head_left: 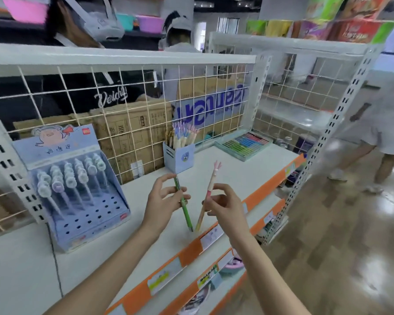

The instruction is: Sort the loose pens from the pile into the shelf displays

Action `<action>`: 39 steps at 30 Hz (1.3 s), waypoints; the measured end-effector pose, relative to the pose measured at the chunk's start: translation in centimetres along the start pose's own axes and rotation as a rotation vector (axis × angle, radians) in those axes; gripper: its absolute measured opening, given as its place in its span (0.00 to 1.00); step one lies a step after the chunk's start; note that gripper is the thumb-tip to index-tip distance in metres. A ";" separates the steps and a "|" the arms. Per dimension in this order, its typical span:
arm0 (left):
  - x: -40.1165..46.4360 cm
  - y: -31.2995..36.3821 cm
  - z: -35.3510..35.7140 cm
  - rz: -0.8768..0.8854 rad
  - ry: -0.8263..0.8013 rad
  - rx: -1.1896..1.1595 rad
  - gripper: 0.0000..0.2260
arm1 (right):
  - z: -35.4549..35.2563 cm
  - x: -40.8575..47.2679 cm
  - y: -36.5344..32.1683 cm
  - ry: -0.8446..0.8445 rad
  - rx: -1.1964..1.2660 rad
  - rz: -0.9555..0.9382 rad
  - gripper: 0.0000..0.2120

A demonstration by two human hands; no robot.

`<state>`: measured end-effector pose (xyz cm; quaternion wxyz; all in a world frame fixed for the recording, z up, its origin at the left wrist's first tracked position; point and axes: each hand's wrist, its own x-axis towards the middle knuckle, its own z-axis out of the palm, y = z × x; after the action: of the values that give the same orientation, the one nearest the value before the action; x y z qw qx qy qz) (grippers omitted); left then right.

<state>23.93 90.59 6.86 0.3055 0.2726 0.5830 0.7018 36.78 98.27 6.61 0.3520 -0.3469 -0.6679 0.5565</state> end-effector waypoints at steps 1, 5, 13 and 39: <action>0.6 -0.3 0.6 0.001 0.031 0.000 0.15 | -0.4 1.1 0.3 -0.009 0.005 0.001 0.10; 2.9 -1.3 3.5 0.011 0.140 0.002 0.15 | -2.3 5.2 1.6 -0.100 0.013 -0.002 0.10; 8.2 -1.3 10.2 0.083 0.272 -0.013 0.15 | -9.6 15.6 2.6 -0.091 0.075 -0.031 0.11; 13.0 -0.5 6.4 0.159 0.513 0.036 0.16 | -0.6 29.0 0.2 -0.133 0.032 -0.259 0.14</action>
<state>20.06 104.59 7.81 0.0867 0.1361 0.6305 0.7592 22.46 123.34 8.97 0.3814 -0.2147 -0.7200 0.5386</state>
